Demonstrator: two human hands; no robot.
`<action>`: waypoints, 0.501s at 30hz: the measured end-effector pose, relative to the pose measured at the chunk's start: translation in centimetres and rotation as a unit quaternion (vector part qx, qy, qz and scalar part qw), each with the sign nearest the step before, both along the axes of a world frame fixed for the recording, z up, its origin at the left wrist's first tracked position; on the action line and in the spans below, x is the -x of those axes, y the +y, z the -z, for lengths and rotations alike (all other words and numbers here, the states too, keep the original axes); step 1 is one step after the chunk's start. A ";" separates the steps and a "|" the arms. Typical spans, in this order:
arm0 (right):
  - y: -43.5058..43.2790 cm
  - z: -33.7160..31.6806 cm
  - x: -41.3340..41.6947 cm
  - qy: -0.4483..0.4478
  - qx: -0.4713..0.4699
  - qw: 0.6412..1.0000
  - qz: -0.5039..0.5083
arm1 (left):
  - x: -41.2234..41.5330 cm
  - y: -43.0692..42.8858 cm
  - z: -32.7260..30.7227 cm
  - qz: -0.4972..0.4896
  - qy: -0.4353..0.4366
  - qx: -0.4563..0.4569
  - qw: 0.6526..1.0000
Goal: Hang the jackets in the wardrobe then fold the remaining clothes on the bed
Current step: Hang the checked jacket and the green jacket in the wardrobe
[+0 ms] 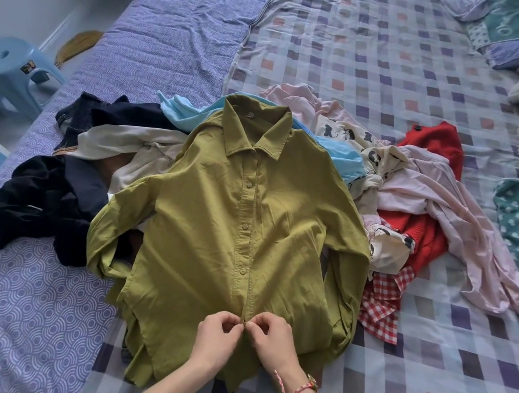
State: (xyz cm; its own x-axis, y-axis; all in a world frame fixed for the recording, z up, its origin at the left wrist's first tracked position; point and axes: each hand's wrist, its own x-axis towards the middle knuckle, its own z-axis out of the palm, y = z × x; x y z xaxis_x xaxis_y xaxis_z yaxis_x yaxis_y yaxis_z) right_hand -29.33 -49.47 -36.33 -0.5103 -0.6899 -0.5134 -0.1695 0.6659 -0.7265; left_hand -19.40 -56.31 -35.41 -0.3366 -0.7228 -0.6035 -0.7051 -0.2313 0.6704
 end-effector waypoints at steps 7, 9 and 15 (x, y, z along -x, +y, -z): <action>0.1 -0.1 0.0 -0.108 0.021 0.993 0.036 | -0.7 -1.5 0.1 0.002 0.074 -0.108 0.991; 0.0 -0.1 -0.1 -0.141 0.020 0.988 0.062 | -0.6 -1.6 0.1 0.014 0.068 -0.097 0.993; -0.3 -0.1 -1.7 -0.168 0.006 0.977 0.131 | -0.7 -1.3 0.2 0.054 0.025 0.038 0.997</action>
